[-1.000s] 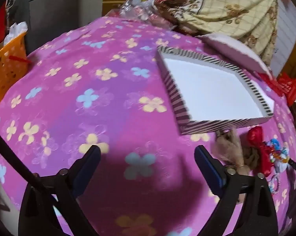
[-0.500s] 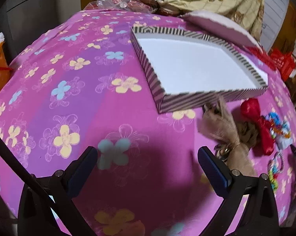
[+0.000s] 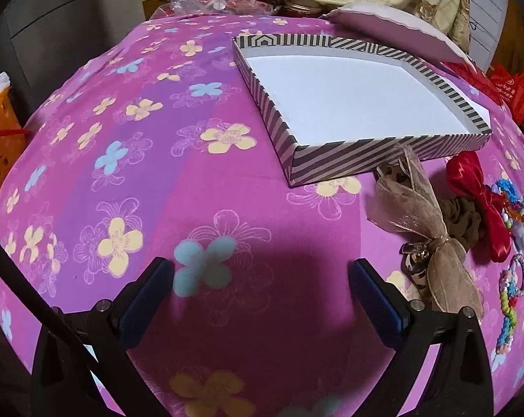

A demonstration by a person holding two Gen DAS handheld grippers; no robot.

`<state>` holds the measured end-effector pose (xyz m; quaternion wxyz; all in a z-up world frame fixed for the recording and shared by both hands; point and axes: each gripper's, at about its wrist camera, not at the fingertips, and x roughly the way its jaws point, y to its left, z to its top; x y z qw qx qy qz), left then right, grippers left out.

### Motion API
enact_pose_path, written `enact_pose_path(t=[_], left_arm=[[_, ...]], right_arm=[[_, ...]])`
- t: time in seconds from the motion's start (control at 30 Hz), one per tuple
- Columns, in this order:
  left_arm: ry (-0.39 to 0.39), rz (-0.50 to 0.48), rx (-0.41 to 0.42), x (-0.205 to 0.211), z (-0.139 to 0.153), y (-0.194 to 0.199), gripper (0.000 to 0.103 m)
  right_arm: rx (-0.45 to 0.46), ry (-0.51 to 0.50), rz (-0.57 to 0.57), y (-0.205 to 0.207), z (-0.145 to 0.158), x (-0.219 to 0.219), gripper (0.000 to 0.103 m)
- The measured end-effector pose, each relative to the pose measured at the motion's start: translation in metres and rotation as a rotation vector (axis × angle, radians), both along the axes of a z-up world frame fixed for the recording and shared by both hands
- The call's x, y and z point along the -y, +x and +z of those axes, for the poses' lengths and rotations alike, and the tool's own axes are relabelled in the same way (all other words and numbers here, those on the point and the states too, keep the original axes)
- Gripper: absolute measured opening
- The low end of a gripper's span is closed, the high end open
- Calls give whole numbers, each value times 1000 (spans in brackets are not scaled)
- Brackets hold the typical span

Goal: Organize jewelry

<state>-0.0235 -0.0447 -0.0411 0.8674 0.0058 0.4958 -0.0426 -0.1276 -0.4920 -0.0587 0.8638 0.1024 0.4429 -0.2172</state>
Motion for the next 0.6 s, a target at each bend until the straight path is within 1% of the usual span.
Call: enact_pose_path(t=[0.37, 0.5, 0.53, 0.57, 0.6], left_arm=[[1, 7, 15, -2, -3, -1, 86], [2, 9, 25, -4, -4, -2, 85], [2, 14, 30, -4, -3, -3, 82], [-3, 18, 37, -6, -2, -4, 76], [-25, 20, 46, -7, 0, -5, 73]], right_arm=[[-12, -7, -7, 0, 0, -2, 103], [-21, 5, -17, -1, 1, -2, 103], [-21, 5, -24, -3, 3, -2, 102], [-7, 8, -34, -6, 6, -2, 102], [23, 12, -40, -10, 12, -4, 101]])
